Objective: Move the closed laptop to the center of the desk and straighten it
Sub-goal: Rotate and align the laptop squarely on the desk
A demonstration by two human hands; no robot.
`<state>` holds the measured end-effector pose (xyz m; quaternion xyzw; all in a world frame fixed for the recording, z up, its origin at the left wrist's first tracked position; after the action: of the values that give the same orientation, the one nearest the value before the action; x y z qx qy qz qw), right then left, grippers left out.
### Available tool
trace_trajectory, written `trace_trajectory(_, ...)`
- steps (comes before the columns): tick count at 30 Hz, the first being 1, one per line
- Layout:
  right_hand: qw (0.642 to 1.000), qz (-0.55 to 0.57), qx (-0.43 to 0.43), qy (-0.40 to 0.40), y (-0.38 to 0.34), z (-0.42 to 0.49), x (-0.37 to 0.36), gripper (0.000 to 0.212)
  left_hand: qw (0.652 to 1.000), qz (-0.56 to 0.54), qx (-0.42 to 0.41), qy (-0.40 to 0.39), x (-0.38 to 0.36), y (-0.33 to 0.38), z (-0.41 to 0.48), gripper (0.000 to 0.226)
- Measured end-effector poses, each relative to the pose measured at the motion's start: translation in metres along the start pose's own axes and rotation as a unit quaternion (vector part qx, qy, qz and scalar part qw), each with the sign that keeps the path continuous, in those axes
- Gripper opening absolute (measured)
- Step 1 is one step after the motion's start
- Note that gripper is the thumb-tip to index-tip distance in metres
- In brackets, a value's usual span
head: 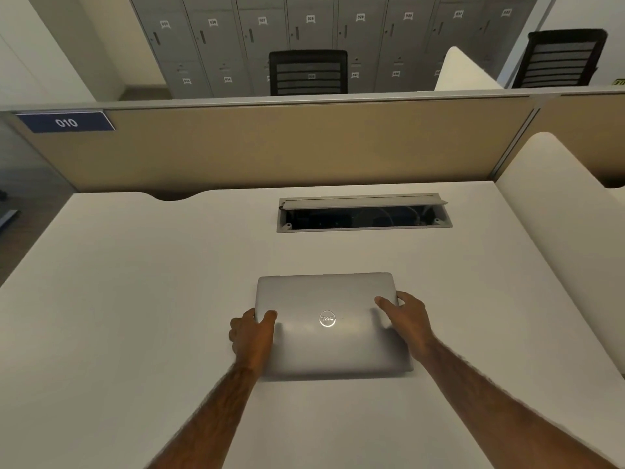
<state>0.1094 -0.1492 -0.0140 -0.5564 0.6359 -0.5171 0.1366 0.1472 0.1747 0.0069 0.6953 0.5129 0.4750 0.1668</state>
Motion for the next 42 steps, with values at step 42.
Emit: trace_trajectory(42, 0.996, -0.058, 0.051, -0.046, 0.015, -0.044, 0.014, 0.022, 0.990, 0.116, -0.082, 0.004, -0.002, -0.018, -0.014, 0.058)
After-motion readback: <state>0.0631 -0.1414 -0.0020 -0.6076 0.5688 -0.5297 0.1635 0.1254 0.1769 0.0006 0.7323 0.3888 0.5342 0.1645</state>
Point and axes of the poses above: each hand's wrist, its own z-axis towards the middle knuckle, its own x-axis out of the back of the hand, y = z × x, the point moved 4 cm from there along z, towards the middle knuckle
